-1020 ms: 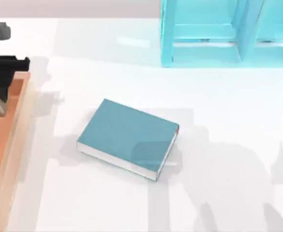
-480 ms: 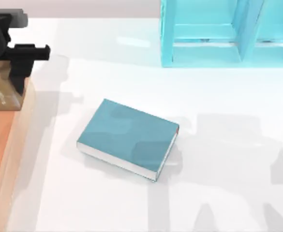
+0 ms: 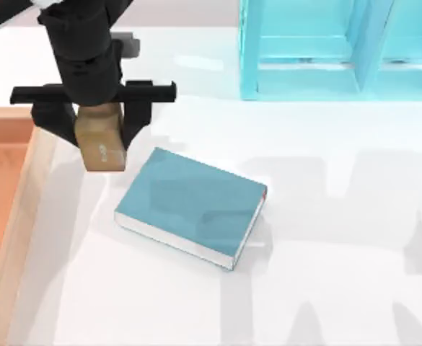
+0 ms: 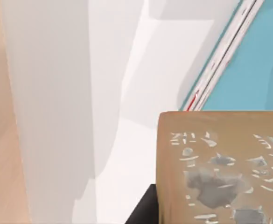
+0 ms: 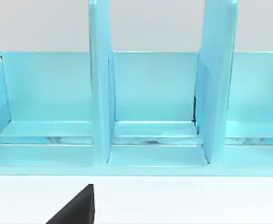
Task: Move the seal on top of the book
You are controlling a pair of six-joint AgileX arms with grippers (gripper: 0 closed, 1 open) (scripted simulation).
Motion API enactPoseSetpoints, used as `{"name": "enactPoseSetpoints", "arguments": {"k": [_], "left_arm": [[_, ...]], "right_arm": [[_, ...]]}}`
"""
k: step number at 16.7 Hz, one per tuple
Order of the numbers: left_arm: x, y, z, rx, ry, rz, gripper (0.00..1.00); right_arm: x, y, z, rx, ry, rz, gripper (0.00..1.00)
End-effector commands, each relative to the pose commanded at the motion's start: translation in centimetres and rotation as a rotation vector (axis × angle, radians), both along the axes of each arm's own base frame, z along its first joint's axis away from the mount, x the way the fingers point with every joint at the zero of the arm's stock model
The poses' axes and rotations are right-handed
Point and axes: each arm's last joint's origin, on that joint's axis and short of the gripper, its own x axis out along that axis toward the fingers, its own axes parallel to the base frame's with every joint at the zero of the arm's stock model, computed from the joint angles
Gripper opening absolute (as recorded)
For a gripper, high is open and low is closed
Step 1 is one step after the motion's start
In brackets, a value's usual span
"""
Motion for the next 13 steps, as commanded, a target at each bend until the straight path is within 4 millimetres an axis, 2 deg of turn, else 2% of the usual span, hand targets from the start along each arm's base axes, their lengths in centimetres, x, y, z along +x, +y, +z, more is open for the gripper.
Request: {"name": "enactPoseSetpoints", "arguments": {"k": [3,5,7,13], "left_arm": [[-0.5,-6.2,-2.6,0.000,-0.004,-0.009,0.00],[-1.0,-8.9,-3.9,-0.001,-0.008,-0.009,0.00],[-1.2,-9.7,-4.3,-0.002,-0.010,-0.009,0.00],[-1.2,-9.6,-3.9,-0.002,-0.008,-0.009,0.00]], "right_arm": [[0.0,0.0,0.0,0.000,0.000,0.000,1.00],[0.0,0.0,0.0,0.000,0.000,0.000,1.00],[0.0,0.0,0.0,0.000,0.000,0.000,1.00],[0.0,0.0,0.0,0.000,0.000,0.000,1.00]]}}
